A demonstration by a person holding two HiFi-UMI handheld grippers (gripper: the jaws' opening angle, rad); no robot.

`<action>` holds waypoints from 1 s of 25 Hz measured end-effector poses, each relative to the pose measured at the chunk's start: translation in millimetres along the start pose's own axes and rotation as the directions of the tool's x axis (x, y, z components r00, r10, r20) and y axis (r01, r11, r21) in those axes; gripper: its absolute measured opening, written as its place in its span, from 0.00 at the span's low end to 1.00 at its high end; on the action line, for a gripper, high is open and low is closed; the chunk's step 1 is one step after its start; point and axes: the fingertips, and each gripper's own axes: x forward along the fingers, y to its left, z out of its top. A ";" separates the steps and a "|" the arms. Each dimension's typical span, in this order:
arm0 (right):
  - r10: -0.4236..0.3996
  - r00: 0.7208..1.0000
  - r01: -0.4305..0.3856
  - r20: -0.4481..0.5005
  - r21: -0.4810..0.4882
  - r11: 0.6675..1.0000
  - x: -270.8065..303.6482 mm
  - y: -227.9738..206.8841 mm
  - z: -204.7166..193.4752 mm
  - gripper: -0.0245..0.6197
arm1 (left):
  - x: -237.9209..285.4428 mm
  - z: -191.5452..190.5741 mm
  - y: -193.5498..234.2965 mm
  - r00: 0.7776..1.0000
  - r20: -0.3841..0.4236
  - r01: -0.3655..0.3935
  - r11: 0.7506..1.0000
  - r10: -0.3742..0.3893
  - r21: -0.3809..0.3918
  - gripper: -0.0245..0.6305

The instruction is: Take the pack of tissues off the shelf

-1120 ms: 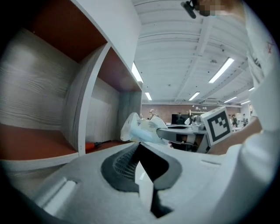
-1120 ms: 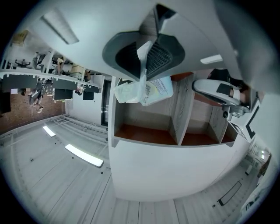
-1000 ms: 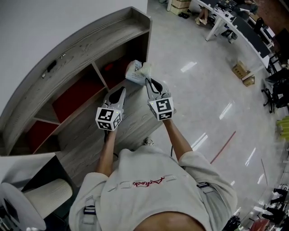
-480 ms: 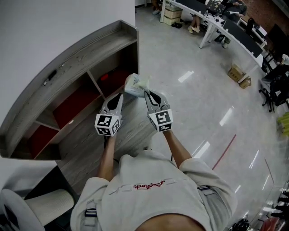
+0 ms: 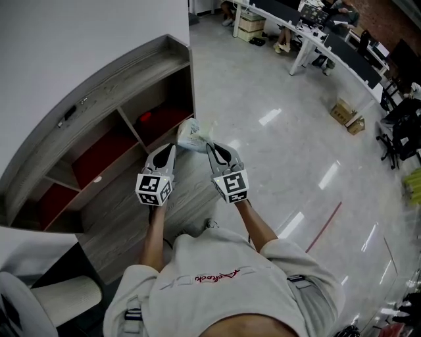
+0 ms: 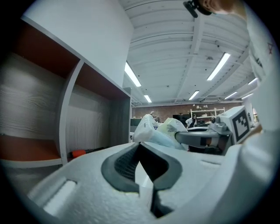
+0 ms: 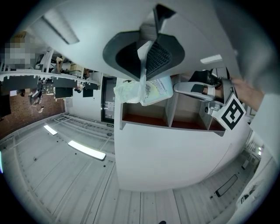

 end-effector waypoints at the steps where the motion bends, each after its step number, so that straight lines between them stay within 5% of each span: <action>1: 0.009 1.000 -0.009 0.000 0.000 1.000 -4.1 -0.8 -1.0 0.06 | -0.2 -1.1 -3.6 1.000 0.000 -0.007 1.000 0.007 -0.001 0.04; 9: 0.010 1.000 -0.010 -0.006 0.019 1.000 -19.0 5.2 -4.5 0.06 | -16.1 -0.5 -18.6 1.000 0.002 -0.014 1.000 0.014 0.003 0.04; 25: -0.070 0.997 0.071 -0.019 0.031 0.997 -100.6 89.9 -0.2 0.06 | -124.9 -18.4 -61.2 0.999 0.003 0.050 0.998 -0.050 -0.022 0.04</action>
